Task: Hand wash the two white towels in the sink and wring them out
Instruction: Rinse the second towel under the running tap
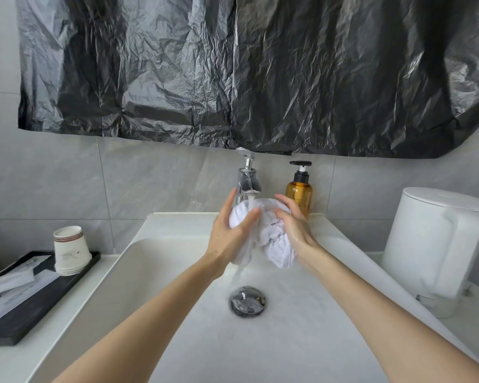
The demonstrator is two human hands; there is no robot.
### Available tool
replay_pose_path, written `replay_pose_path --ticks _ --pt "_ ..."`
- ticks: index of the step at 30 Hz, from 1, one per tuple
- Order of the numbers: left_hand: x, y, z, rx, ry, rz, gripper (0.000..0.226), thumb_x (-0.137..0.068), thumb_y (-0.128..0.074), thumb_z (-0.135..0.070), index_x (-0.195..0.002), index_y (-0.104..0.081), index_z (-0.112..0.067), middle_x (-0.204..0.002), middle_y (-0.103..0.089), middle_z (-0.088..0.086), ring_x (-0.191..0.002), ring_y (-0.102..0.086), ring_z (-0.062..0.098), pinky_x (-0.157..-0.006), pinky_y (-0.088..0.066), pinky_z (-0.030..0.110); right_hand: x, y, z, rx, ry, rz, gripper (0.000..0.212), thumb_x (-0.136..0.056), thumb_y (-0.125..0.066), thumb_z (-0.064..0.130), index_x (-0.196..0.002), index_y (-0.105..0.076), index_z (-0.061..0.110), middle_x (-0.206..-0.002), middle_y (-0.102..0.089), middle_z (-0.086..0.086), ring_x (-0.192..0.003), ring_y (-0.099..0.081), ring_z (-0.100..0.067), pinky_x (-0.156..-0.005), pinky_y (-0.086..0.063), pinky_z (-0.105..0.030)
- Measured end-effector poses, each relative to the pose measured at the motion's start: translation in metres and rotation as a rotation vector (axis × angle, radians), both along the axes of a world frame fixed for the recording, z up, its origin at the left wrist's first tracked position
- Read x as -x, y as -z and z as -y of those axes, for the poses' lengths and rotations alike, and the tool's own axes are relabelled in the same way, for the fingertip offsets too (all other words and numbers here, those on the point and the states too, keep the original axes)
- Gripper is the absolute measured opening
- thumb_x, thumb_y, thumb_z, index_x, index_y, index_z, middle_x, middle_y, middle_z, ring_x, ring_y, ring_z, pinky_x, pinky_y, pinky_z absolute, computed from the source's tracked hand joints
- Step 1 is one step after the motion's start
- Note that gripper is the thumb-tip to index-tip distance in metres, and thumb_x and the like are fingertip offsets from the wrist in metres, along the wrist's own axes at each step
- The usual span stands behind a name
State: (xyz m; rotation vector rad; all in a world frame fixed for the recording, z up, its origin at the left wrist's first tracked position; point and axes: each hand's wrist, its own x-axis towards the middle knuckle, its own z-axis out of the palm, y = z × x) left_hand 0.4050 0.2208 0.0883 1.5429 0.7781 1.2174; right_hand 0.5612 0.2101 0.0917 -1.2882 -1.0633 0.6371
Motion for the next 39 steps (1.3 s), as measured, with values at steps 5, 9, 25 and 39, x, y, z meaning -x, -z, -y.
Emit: replay_pose_path --ticks 5,9,25,39 --pt "-0.002 0.004 -0.001 -0.04 -0.068 0.003 0.026 -0.084 -0.072 -0.043 -0.107 -0.062 -0.039 -0.109 -0.066 -0.009 -0.097 -0.064 0.004 -0.071 -0.05 0.012 0.013 0.003 0.006 0.028 -0.144 0.139 0.022 -0.098 -0.049 0.043 -0.118 -0.058 0.046 -0.13 -0.059 0.011 -0.118 -0.055 -0.008 -0.103 -0.042 -0.029" --pt "-0.01 0.011 -0.006 -0.025 -0.235 0.022 0.029 -0.073 -0.071 -0.059 -0.087 -0.061 -0.036 -0.091 -0.07 -0.007 -0.089 -0.068 0.015 -0.08 -0.057 0.036 0.031 0.008 0.01 0.052 -0.037 0.178 0.033 -0.076 -0.049 0.075 -0.095 -0.063 0.052 -0.113 -0.066 0.016 -0.109 -0.06 -0.011 -0.098 -0.048 -0.036" --pt "0.003 0.008 -0.01 -0.108 -0.389 -0.469 0.04 -0.102 -0.029 -0.045 -0.09 -0.059 -0.021 -0.101 -0.066 0.01 -0.1 -0.057 0.035 -0.083 -0.042 0.038 0.029 0.003 0.023 -0.084 0.186 1.043 0.034 -0.103 -0.032 0.033 -0.082 -0.051 0.016 -0.095 -0.064 -0.008 -0.088 -0.059 -0.033 -0.066 -0.036 -0.037" --pt "0.019 -0.01 -0.013 0.056 0.089 -0.03 0.067 -0.076 -0.075 -0.046 -0.137 -0.048 -0.047 -0.13 -0.059 -0.008 -0.114 -0.06 0.004 -0.098 -0.047 0.024 0.025 -0.009 0.007 0.076 -0.033 -0.107 0.025 -0.09 -0.06 0.046 -0.085 -0.062 0.021 -0.081 -0.061 0.004 -0.078 -0.06 -0.014 -0.075 -0.046 -0.028"
